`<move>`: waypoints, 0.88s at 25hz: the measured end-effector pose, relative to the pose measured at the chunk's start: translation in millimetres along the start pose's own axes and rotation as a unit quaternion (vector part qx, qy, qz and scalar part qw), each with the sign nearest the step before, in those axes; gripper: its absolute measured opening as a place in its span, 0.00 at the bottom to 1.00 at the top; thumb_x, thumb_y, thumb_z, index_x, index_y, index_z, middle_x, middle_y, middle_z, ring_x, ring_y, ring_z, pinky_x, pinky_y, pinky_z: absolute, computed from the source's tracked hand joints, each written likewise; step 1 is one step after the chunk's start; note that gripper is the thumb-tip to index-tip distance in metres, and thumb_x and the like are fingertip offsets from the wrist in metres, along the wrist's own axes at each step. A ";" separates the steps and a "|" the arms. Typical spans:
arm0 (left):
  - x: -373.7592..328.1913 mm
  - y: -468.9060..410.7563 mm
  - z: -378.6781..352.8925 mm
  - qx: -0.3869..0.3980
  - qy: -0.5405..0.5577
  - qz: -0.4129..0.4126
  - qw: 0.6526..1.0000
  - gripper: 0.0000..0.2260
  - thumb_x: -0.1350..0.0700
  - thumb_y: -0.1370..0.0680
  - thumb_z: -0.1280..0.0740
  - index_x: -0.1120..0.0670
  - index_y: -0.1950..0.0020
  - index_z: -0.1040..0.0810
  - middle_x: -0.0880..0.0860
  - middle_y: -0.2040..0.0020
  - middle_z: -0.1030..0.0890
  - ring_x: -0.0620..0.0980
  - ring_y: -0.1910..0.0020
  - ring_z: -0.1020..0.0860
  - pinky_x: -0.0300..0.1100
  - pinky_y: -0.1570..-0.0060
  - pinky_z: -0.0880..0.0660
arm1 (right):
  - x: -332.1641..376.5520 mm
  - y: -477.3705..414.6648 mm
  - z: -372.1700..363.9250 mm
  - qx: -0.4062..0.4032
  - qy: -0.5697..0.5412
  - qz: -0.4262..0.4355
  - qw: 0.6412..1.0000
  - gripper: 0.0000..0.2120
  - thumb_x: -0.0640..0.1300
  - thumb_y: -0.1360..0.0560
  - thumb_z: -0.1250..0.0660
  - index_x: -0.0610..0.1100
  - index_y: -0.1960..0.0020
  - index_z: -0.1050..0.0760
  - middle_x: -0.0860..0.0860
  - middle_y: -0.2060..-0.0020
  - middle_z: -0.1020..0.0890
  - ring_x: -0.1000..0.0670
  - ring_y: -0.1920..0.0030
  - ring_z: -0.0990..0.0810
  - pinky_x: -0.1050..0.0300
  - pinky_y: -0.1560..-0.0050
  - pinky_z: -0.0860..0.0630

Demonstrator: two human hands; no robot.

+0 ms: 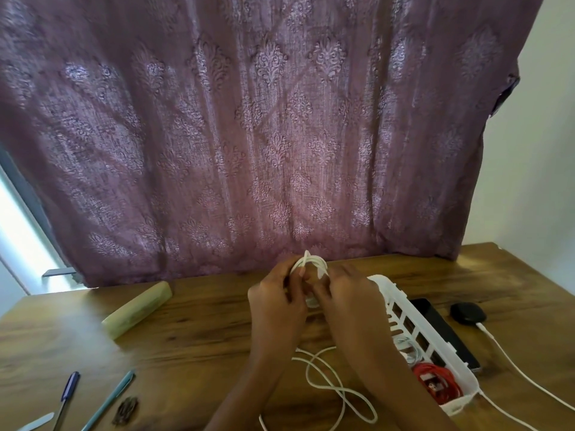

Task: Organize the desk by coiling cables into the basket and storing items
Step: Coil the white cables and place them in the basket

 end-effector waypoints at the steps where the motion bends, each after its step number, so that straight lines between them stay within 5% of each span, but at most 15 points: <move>1: 0.7 -1.1 1.4 -0.001 -0.009 -0.002 1.000 0.09 0.62 0.23 0.35 0.53 0.48 0.18 0.36 0.66 0.23 0.34 0.62 0.22 0.26 0.66 0.29 | -1.1 -1.0 -1.1 0.006 -0.011 -0.003 1.000 0.15 0.49 0.20 0.45 0.41 0.43 0.25 0.46 0.48 0.21 0.49 0.52 0.23 0.64 0.61 0.38; 5: 12.4 -8.6 7.3 0.004 -0.068 0.020 0.997 0.09 0.55 0.23 0.36 0.47 0.46 0.19 0.45 0.58 0.17 0.40 0.60 0.20 0.33 0.60 0.27 | -11.5 -5.0 2.3 0.011 -0.145 -0.016 0.989 0.09 0.46 0.23 0.38 0.41 0.55 0.22 0.50 0.66 0.20 0.51 0.66 0.23 0.58 0.67 0.29; 7: 14.1 -9.5 9.9 -0.007 -0.046 0.041 0.998 0.09 0.56 0.23 0.36 0.49 0.46 0.18 0.47 0.58 0.15 0.38 0.62 0.21 0.28 0.62 0.28 | -17.0 -7.4 8.7 -0.007 -0.190 -0.022 0.982 0.08 0.47 0.24 0.36 0.44 0.55 0.21 0.51 0.67 0.18 0.53 0.67 0.21 0.54 0.65 0.23; 12: -0.2 -7.8 13.2 -0.009 -0.083 -0.007 0.997 0.11 0.59 0.23 0.35 0.49 0.45 0.19 0.50 0.62 0.15 0.48 0.65 0.19 0.41 0.64 0.24 | -6.3 1.9 22.0 -0.114 0.002 0.042 0.993 0.10 0.48 0.24 0.38 0.45 0.60 0.22 0.52 0.71 0.21 0.53 0.73 0.24 0.59 0.75 0.29; 14: 1.7 -9.3 14.8 0.000 -0.111 -0.022 0.994 0.12 0.59 0.24 0.35 0.48 0.44 0.19 0.51 0.62 0.15 0.49 0.65 0.19 0.40 0.64 0.25 | -14.1 -6.1 13.8 -0.017 -0.152 0.004 0.988 0.10 0.45 0.23 0.38 0.46 0.62 0.27 0.53 0.66 0.23 0.54 0.65 0.25 0.58 0.66 0.28; 17: 4.4 -8.9 16.4 0.000 -0.075 -0.002 0.997 0.11 0.61 0.25 0.34 0.50 0.46 0.18 0.51 0.64 0.15 0.45 0.67 0.20 0.33 0.67 0.28 | -27.4 -5.4 -8.6 0.158 -0.434 -0.146 0.875 0.14 0.45 0.22 0.38 0.41 0.65 0.27 0.45 0.65 0.24 0.50 0.61 0.25 0.55 0.57 0.26; 22: 1.1 -6.0 10.1 0.008 -0.066 -0.008 0.998 0.11 0.60 0.24 0.34 0.48 0.46 0.18 0.50 0.62 0.15 0.48 0.66 0.19 0.47 0.64 0.22 | -32.2 -7.7 -4.9 0.108 -0.445 -0.159 0.875 0.18 0.48 0.25 0.35 0.36 0.67 0.26 0.45 0.71 0.26 0.50 0.67 0.28 0.59 0.61 0.31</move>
Point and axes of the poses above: each hand's wrist, its own y-axis away from the middle knuckle, its own z-axis out of the back of the hand, x = y × z, the point moved 8 cm from there along -y, towards the middle knuckle
